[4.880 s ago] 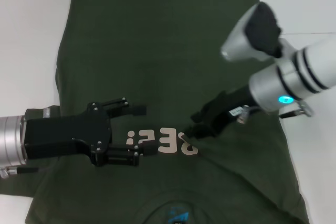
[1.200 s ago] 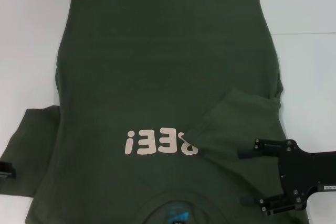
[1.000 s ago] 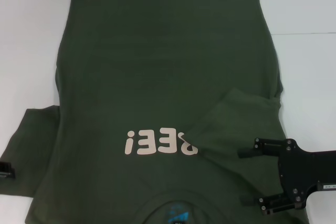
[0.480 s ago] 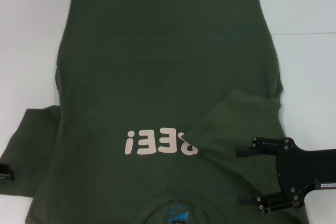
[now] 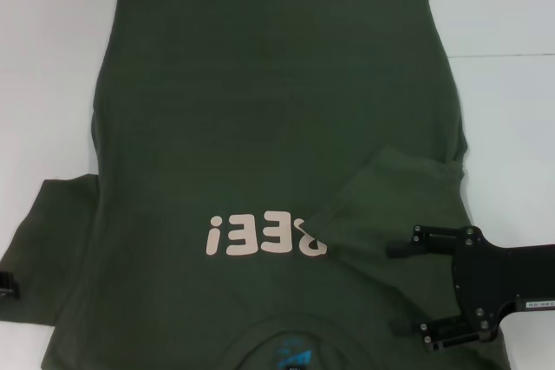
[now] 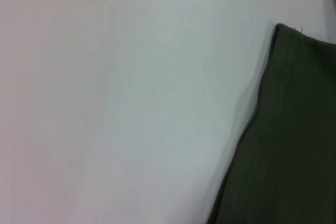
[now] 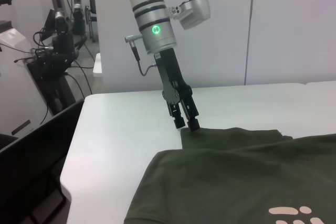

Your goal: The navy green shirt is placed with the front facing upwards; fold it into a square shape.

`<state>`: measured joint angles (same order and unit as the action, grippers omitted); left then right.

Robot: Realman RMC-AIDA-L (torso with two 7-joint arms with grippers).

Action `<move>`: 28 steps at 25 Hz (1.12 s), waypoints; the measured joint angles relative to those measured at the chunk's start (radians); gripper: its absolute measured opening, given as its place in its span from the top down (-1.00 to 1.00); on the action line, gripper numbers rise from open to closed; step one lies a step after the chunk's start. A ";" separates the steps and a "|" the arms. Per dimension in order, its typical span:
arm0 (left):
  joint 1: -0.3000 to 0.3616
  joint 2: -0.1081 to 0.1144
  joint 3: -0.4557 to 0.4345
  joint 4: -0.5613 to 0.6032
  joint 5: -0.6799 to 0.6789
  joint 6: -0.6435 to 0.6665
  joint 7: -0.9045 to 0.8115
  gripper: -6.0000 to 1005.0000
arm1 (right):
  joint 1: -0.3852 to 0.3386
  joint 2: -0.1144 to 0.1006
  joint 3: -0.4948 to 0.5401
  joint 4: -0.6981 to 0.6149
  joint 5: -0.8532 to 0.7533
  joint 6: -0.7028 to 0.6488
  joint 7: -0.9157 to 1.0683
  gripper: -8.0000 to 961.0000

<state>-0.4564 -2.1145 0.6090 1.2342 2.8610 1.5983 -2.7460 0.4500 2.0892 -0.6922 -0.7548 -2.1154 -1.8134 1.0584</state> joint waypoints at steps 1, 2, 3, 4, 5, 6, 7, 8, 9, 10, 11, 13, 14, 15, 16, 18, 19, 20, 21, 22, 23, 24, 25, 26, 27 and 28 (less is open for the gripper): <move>0.000 0.000 0.000 -0.002 0.000 -0.002 0.000 -0.70 | 0.001 0.000 -0.002 0.000 0.000 0.001 0.000 -0.90; -0.001 0.001 0.000 -0.003 0.000 -0.004 0.000 -0.70 | 0.001 0.000 -0.002 0.000 0.000 0.002 0.000 -0.90; -0.001 0.001 0.000 -0.004 0.000 -0.005 0.000 -0.70 | 0.002 0.000 -0.003 0.000 0.000 0.003 0.000 -0.90; -0.001 0.001 0.000 -0.006 0.000 -0.007 0.000 -0.70 | 0.003 0.000 -0.004 0.000 0.000 0.004 0.000 -0.90; -0.002 0.001 0.000 -0.010 0.000 -0.009 0.000 -0.70 | 0.004 0.000 -0.005 0.000 0.000 0.005 0.001 -0.90; -0.002 0.001 0.000 -0.013 0.000 -0.012 0.000 -0.70 | 0.004 0.000 -0.005 0.000 0.000 0.005 0.001 -0.90; -0.002 0.001 0.001 -0.017 0.000 -0.014 0.000 -0.70 | 0.004 0.000 -0.006 0.000 0.000 0.008 0.002 -0.90; -0.003 0.001 0.003 -0.018 0.000 -0.016 0.000 -0.70 | 0.004 0.000 -0.006 0.000 0.000 0.010 0.002 -0.90; -0.003 0.001 0.004 -0.018 0.000 -0.017 0.000 -0.70 | 0.004 0.000 -0.007 0.000 0.000 0.011 0.002 -0.90; -0.004 0.001 0.005 -0.018 0.000 -0.018 0.000 -0.69 | 0.004 0.000 -0.007 0.000 0.000 0.011 0.003 -0.90; -0.005 0.001 0.005 -0.018 0.000 -0.018 0.000 -0.69 | 0.004 0.000 -0.007 0.000 0.000 0.012 0.005 -0.90; -0.007 0.002 0.006 -0.018 0.000 -0.018 0.000 -0.69 | 0.005 0.000 -0.007 0.000 0.000 0.013 0.014 -0.90; -0.008 0.002 0.006 -0.018 0.000 -0.019 0.000 -0.69 | 0.006 -0.001 -0.007 -0.001 0.000 0.014 0.019 -0.90; -0.009 0.002 0.006 -0.018 0.000 -0.018 0.000 -0.69 | 0.006 -0.001 -0.007 -0.002 0.000 0.014 0.021 -0.90; -0.010 0.002 0.007 -0.018 0.000 -0.018 0.000 -0.69 | 0.007 -0.001 -0.007 -0.003 0.000 0.015 0.023 -0.90; -0.013 0.002 0.008 -0.018 0.000 -0.017 0.000 -0.68 | 0.007 -0.001 -0.007 -0.004 0.000 0.018 0.024 -0.90; -0.014 0.002 0.010 -0.018 0.000 -0.015 0.000 -0.68 | 0.008 -0.002 -0.007 -0.004 0.000 0.020 0.024 -0.90; -0.015 0.002 0.012 -0.018 0.000 -0.014 0.000 -0.68 | 0.008 -0.002 -0.008 -0.004 0.000 0.021 0.025 -0.90; -0.016 0.002 0.015 -0.018 0.000 -0.013 -0.002 -0.68 | 0.009 -0.002 -0.010 -0.004 0.000 0.021 0.025 -0.90; -0.016 0.002 0.017 -0.018 0.000 -0.011 -0.003 -0.68 | 0.009 -0.002 -0.011 -0.005 0.000 0.022 0.025 -0.90; -0.016 0.002 0.017 -0.018 0.000 -0.011 -0.003 -0.68 | 0.009 -0.002 -0.012 -0.005 0.000 0.023 0.025 -0.90; -0.016 0.002 0.018 -0.018 0.000 -0.011 -0.003 -0.67 | 0.009 -0.002 -0.013 -0.005 0.000 0.024 0.026 -0.90; -0.016 0.003 0.018 -0.018 0.000 -0.010 -0.004 -0.67 | 0.009 -0.002 -0.014 -0.005 0.000 0.025 0.026 -0.90; -0.016 0.003 0.018 -0.018 0.000 -0.010 -0.004 -0.67 | 0.009 -0.002 -0.014 -0.005 0.000 0.026 0.026 -0.90; -0.016 0.004 0.018 -0.018 0.000 -0.010 -0.005 -0.67 | 0.009 -0.002 -0.014 -0.005 0.000 0.026 0.026 -0.90; -0.016 0.005 0.018 -0.018 0.000 -0.010 -0.005 -0.67 | 0.009 -0.002 -0.015 -0.005 0.000 0.027 0.026 -0.90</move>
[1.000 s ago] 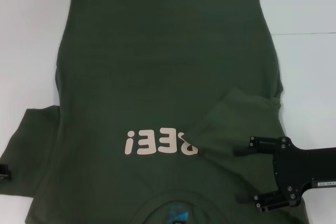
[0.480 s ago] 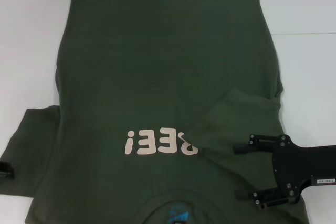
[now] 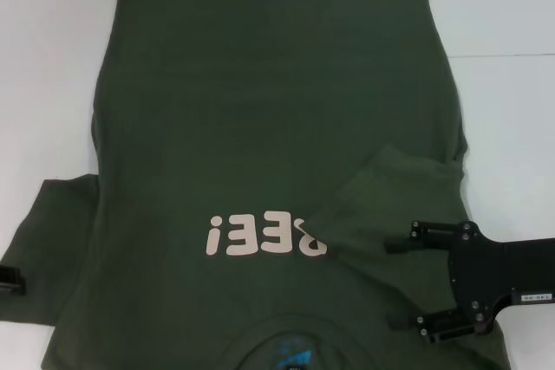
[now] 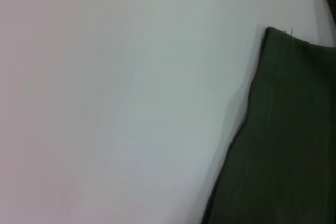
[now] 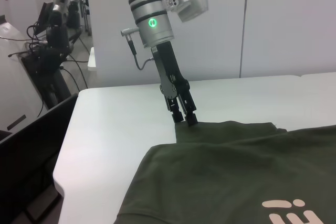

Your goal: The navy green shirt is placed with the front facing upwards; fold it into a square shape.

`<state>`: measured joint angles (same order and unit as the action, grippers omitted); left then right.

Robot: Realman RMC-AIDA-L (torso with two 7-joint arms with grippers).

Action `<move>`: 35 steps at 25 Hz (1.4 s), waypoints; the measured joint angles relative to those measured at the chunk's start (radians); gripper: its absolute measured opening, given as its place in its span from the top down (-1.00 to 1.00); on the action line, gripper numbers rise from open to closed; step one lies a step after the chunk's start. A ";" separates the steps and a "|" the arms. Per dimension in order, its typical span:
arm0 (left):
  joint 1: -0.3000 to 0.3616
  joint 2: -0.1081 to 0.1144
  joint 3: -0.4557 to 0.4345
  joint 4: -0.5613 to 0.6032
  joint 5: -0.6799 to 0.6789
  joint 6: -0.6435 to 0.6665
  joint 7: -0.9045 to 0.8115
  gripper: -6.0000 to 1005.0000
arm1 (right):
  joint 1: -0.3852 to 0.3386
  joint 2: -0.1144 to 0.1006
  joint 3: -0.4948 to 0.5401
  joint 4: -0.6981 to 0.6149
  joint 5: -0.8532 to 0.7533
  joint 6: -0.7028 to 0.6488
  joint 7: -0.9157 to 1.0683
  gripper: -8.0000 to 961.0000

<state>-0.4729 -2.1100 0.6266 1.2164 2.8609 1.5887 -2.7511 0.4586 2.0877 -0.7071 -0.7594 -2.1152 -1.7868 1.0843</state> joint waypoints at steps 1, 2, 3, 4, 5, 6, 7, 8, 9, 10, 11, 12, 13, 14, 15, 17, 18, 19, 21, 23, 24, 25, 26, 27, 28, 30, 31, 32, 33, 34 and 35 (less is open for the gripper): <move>0.000 0.001 -0.001 0.000 0.000 0.002 0.000 -0.67 | 0.000 0.000 0.000 0.000 0.000 0.000 0.000 -0.90; 0.000 0.002 -0.002 0.000 0.000 0.004 0.000 -0.67 | 0.000 0.000 0.000 0.000 0.000 0.001 0.000 -0.90; 0.001 0.004 -0.002 0.000 0.000 0.006 -0.001 -0.66 | 0.000 0.000 -0.001 0.000 0.000 0.001 0.000 -0.90; 0.002 0.006 -0.002 0.000 0.000 0.008 -0.002 -0.66 | 0.001 0.000 -0.001 0.000 0.000 0.001 0.000 -0.90; 0.003 0.007 -0.002 0.000 0.000 0.010 -0.002 -0.66 | 0.002 0.000 -0.002 0.000 0.000 0.001 0.000 -0.90; 0.005 0.009 -0.003 0.000 0.000 0.012 -0.003 -0.66 | 0.002 0.000 -0.002 0.000 0.000 0.002 0.000 -0.90; 0.006 0.009 -0.004 0.000 0.001 0.012 -0.003 -0.66 | 0.003 0.000 -0.002 0.000 0.000 0.002 0.000 -0.90; 0.007 0.009 -0.005 0.000 0.001 0.013 -0.003 -0.66 | 0.003 0.000 -0.002 0.001 0.000 0.002 0.000 -0.90; 0.008 0.009 -0.005 0.000 0.001 0.013 -0.004 -0.66 | 0.003 0.000 -0.002 0.001 0.000 0.002 0.000 -0.90; 0.008 0.009 -0.004 0.000 0.001 0.013 -0.004 -0.65 | 0.004 0.000 -0.002 0.001 0.000 0.002 0.000 -0.90; 0.008 0.008 -0.002 0.000 0.001 0.013 -0.004 -0.65 | 0.004 0.000 -0.002 0.002 0.000 0.002 0.000 -0.90; 0.008 0.008 -0.001 -0.001 0.002 0.013 -0.004 -0.65 | 0.005 0.000 -0.002 0.002 0.000 0.002 0.000 -0.90; 0.006 0.008 0.000 -0.006 0.002 0.013 -0.004 -0.65 | 0.006 0.000 -0.002 0.002 0.000 0.002 0.000 -0.90; 0.004 0.008 0.001 -0.010 0.002 0.013 -0.004 -0.65 | 0.006 0.000 -0.002 0.002 0.000 0.002 0.000 -0.90; 0.001 0.008 0.001 -0.017 0.002 0.013 -0.004 -0.65 | 0.006 0.000 -0.002 0.002 0.000 0.002 0.000 -0.90; -0.003 0.009 0.001 -0.028 0.002 0.011 -0.004 -0.64 | 0.006 0.000 -0.002 0.001 0.000 0.001 0.001 -0.90; -0.005 0.010 0.001 -0.032 0.002 0.010 -0.004 -0.64 | 0.006 0.000 -0.002 0.001 0.000 0.001 0.002 -0.90; -0.007 0.010 0.001 -0.036 0.002 0.008 -0.004 -0.64 | 0.006 0.000 -0.002 0.001 0.000 0.001 0.002 -0.90; -0.010 0.011 0.001 -0.040 0.002 0.007 -0.004 -0.64 | 0.006 0.000 -0.002 0.000 0.000 0.001 0.003 -0.90; -0.014 0.012 0.001 -0.041 0.001 0.006 -0.004 -0.64 | 0.006 0.000 -0.002 0.000 0.000 0.001 0.003 -0.90; -0.017 0.012 0.001 -0.042 0.001 0.006 -0.005 -0.63 | 0.006 0.000 -0.002 -0.001 0.000 0.001 0.003 -0.90; -0.020 0.013 0.001 -0.043 0.001 0.006 -0.005 -0.63 | 0.006 0.000 -0.002 -0.001 -0.001 0.001 0.004 -0.90; -0.023 0.013 0.002 -0.044 0.001 0.008 -0.005 -0.63 | 0.006 0.000 -0.002 -0.001 -0.001 0.001 0.005 -0.90; -0.027 0.013 0.003 -0.045 0.000 0.009 -0.005 -0.63 | 0.006 0.000 -0.002 -0.001 -0.001 0.001 0.005 -0.90; -0.031 0.014 0.005 -0.047 0.000 0.011 -0.005 -0.63 | 0.006 0.000 -0.002 -0.002 -0.001 0.002 0.006 -0.90; -0.035 0.016 0.011 -0.051 -0.001 0.010 -0.007 -0.63 | 0.006 0.000 -0.003 -0.001 -0.001 0.005 0.010 -0.90; -0.036 0.016 0.017 -0.052 -0.001 0.008 -0.008 -0.62 | 0.006 0.000 -0.004 -0.002 -0.001 0.006 0.012 -0.90; -0.036 0.016 0.022 -0.052 -0.001 0.007 -0.008 -0.62 | 0.006 0.000 -0.005 -0.001 -0.001 0.006 0.013 -0.90; -0.036 0.016 0.031 -0.052 -0.001 0.006 -0.008 -0.62 | 0.006 0.000 -0.006 -0.002 -0.002 0.006 0.014 -0.90; -0.036 0.014 0.044 -0.052 -0.002 0.005 -0.005 -0.62 | 0.005 0.000 -0.006 -0.002 -0.002 0.007 0.014 -0.90; -0.035 0.013 0.055 -0.050 -0.002 0.003 -0.003 -0.62 | 0.005 0.000 -0.006 -0.001 -0.002 0.007 0.014 -0.90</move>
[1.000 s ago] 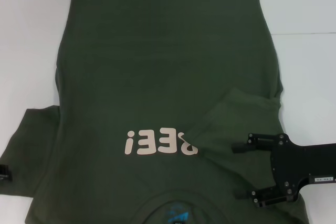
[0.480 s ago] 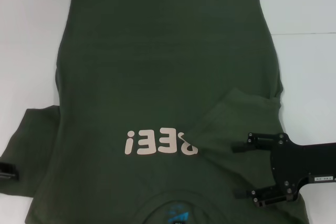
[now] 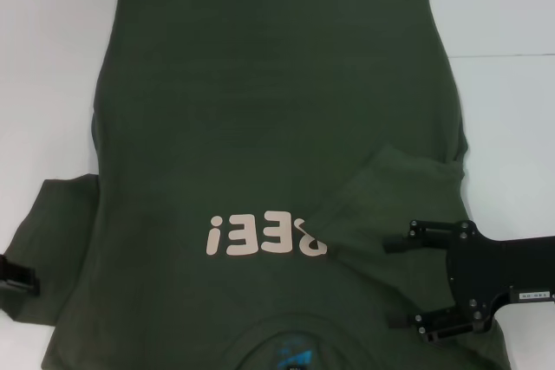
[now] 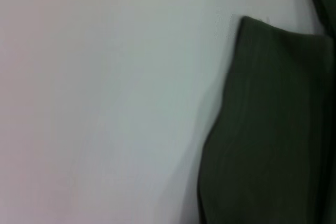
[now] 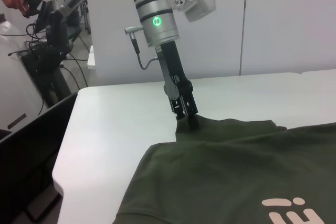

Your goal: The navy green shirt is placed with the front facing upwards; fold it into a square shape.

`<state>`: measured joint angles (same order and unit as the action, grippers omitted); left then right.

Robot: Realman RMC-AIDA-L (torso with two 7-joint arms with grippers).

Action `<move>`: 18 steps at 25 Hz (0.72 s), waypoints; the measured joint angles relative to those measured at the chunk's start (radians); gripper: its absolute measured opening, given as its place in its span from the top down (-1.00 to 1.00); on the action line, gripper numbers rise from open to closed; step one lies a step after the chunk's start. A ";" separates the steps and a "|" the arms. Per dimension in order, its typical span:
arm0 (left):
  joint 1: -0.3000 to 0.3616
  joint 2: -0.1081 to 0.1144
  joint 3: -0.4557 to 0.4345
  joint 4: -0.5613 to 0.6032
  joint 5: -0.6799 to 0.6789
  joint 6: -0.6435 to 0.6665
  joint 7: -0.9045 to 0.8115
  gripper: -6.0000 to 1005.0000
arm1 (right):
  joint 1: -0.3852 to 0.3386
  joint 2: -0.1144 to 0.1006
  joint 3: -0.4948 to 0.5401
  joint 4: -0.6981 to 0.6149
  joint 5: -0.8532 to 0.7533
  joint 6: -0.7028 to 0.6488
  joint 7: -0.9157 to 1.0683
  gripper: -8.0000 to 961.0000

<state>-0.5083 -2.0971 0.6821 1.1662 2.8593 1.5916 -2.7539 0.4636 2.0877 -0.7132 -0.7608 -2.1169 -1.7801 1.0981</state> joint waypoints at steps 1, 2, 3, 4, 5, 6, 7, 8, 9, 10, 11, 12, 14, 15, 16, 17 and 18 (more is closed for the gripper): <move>0.001 -0.001 0.007 0.001 0.000 -0.002 0.002 -0.62 | 0.000 0.000 0.000 0.000 0.000 0.000 0.000 -0.90; 0.000 -0.002 0.014 0.002 0.000 -0.004 0.002 -0.62 | 0.000 0.000 0.000 0.000 0.000 0.000 0.000 -0.90; 0.000 -0.003 0.017 0.002 0.000 -0.005 0.001 -0.49 | 0.000 0.000 0.000 0.000 0.000 0.000 0.000 -0.90; -0.002 -0.003 0.019 0.001 0.000 -0.005 0.001 -0.36 | 0.000 0.000 0.000 0.000 0.000 0.001 0.000 -0.90; -0.003 -0.002 0.021 0.001 0.000 -0.005 0.000 -0.23 | 0.000 0.000 0.000 0.000 0.000 0.001 0.000 -0.90; -0.004 -0.002 0.022 0.001 0.000 -0.006 -0.002 -0.15 | -0.001 0.000 0.000 0.000 0.000 0.001 0.000 -0.90; -0.004 -0.002 0.023 0.001 0.000 -0.006 -0.002 -0.07 | -0.001 0.000 0.000 0.000 0.000 0.001 0.000 -0.89; -0.005 -0.002 0.023 0.002 0.000 -0.006 -0.002 0.01 | -0.001 0.000 0.000 0.000 0.000 0.001 0.000 -0.89; -0.005 -0.001 0.024 0.002 0.000 -0.006 -0.002 0.10 | -0.002 0.000 0.000 0.000 0.000 0.001 0.000 -0.89; -0.005 -0.001 0.023 0.003 0.000 -0.006 -0.002 0.18 | -0.002 0.000 0.000 0.000 0.000 0.001 0.000 -0.89; -0.005 0.000 0.024 0.003 0.000 -0.006 -0.002 0.26 | -0.001 0.000 0.000 0.001 0.000 0.001 0.000 -0.89; -0.006 0.000 0.024 0.003 0.000 -0.008 -0.002 0.33 | -0.001 0.000 0.000 0.002 0.000 0.001 0.000 -0.88; -0.006 0.000 0.024 0.002 0.000 -0.011 -0.001 0.46 | -0.001 0.000 0.000 0.002 0.000 0.002 0.000 -0.89; -0.006 0.000 0.024 0.002 0.000 -0.012 -0.001 0.53 | 0.000 0.000 0.000 0.002 0.000 0.002 0.000 -0.89; -0.006 0.000 0.024 0.002 0.000 -0.013 0.000 0.60 | 0.000 0.000 0.000 0.002 0.000 0.002 0.000 -0.89; -0.006 0.000 0.024 0.002 0.000 -0.014 0.000 0.63 | 0.000 0.000 0.000 0.002 0.000 0.002 0.000 -0.89; -0.006 0.000 0.024 0.002 0.000 -0.014 0.002 0.66 | 0.000 0.000 0.000 0.002 0.000 0.002 0.001 -0.88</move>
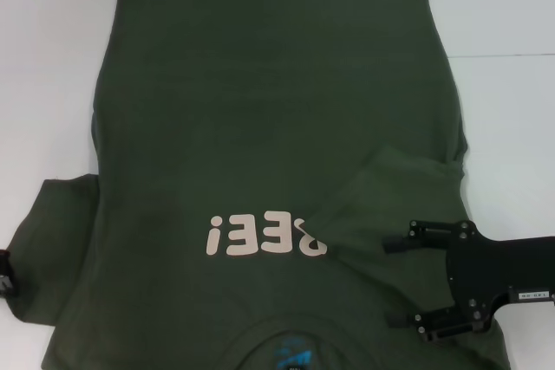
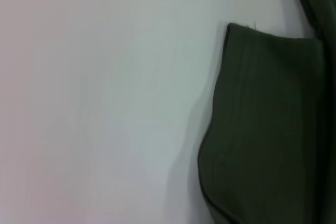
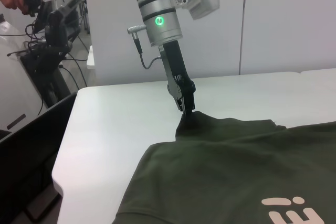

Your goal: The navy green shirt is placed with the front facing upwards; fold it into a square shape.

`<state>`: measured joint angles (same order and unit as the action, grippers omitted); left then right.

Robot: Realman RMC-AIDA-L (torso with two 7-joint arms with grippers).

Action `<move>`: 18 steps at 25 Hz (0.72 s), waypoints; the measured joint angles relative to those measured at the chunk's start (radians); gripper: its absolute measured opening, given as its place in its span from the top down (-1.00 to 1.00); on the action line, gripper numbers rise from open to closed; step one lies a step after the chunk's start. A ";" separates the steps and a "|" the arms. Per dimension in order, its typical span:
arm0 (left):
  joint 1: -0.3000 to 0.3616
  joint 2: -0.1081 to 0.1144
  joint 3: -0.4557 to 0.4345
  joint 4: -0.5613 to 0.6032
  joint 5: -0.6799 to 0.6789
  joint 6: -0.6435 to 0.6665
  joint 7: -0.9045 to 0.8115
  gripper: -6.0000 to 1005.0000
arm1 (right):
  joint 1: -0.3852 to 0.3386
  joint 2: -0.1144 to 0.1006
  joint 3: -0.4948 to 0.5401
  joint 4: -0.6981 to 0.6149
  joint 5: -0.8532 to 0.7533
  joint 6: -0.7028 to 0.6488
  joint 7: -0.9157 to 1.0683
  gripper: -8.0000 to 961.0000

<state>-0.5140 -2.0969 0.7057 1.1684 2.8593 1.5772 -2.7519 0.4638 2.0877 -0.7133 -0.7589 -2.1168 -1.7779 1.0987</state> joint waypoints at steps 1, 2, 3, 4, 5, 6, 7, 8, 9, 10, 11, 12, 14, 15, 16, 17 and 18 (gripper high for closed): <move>0.000 0.000 0.000 0.000 0.000 -0.001 0.001 0.69 | 0.001 0.000 0.000 0.000 0.000 0.000 0.000 -0.88; 0.000 0.000 0.001 0.000 0.000 -0.001 0.002 0.72 | 0.001 0.000 0.000 0.000 0.000 0.000 0.001 -0.88; 0.000 0.000 0.002 0.000 0.000 -0.002 0.004 0.75 | 0.001 0.000 0.000 0.000 0.000 0.000 0.001 -0.88; 0.000 0.000 0.003 0.000 0.000 -0.002 0.007 0.78 | 0.001 0.000 0.000 0.001 0.000 0.000 0.001 -0.88; 0.000 0.000 0.004 0.002 0.001 -0.002 0.012 0.81 | 0.001 0.000 0.000 0.001 0.000 0.000 0.001 -0.87; 0.001 0.000 0.004 0.004 0.001 -0.002 0.016 0.84 | 0.001 0.000 0.000 0.001 0.000 0.001 0.001 -0.87; 0.005 0.001 0.005 0.012 0.002 -0.002 0.023 0.87 | 0.001 0.000 0.000 0.001 0.000 0.001 0.001 -0.87; 0.011 0.002 0.006 0.025 0.002 -0.004 0.029 0.90 | 0.001 0.000 0.000 0.001 0.000 0.002 0.001 -0.87; 0.017 0.003 0.006 0.036 0.003 -0.006 0.032 0.93 | 0.001 0.000 0.001 0.002 0.000 0.005 0.001 -0.87; 0.017 0.003 0.006 0.036 0.003 -0.006 0.032 0.93 | 0.001 0.000 0.001 0.002 0.000 0.009 0.001 -0.86; 0.028 0.004 0.004 0.057 0.003 -0.013 0.033 0.92 | 0.001 0.000 0.001 0.003 0.000 0.013 0.001 -0.86; 0.050 0.007 -0.008 0.093 0.003 -0.035 0.033 0.92 | 0.000 0.000 0.001 0.004 0.000 0.018 0.001 -0.86; 0.063 0.009 -0.020 0.113 0.003 -0.057 0.034 0.91 | -0.001 0.000 0.000 0.006 0.000 0.025 0.001 -0.86; 0.069 0.010 -0.028 0.119 0.003 -0.071 0.037 0.90 | -0.001 0.001 0.000 0.008 0.001 0.026 0.001 -0.85; 0.072 0.010 -0.032 0.121 0.003 -0.081 0.039 0.90 | -0.001 0.001 0.000 0.011 0.001 0.026 0.000 -0.85; 0.074 0.011 -0.036 0.121 0.003 -0.090 0.041 0.89 | -0.001 0.002 0.000 0.014 0.003 0.027 -0.001 -0.85; 0.076 0.011 -0.042 0.120 0.003 -0.102 0.045 0.89 | -0.001 0.002 0.000 0.015 0.004 0.027 -0.002 -0.85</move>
<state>-0.4384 -2.0859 0.6638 1.2881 2.8625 1.4756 -2.7074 0.4631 2.0892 -0.7133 -0.7434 -2.1131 -1.7508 1.0972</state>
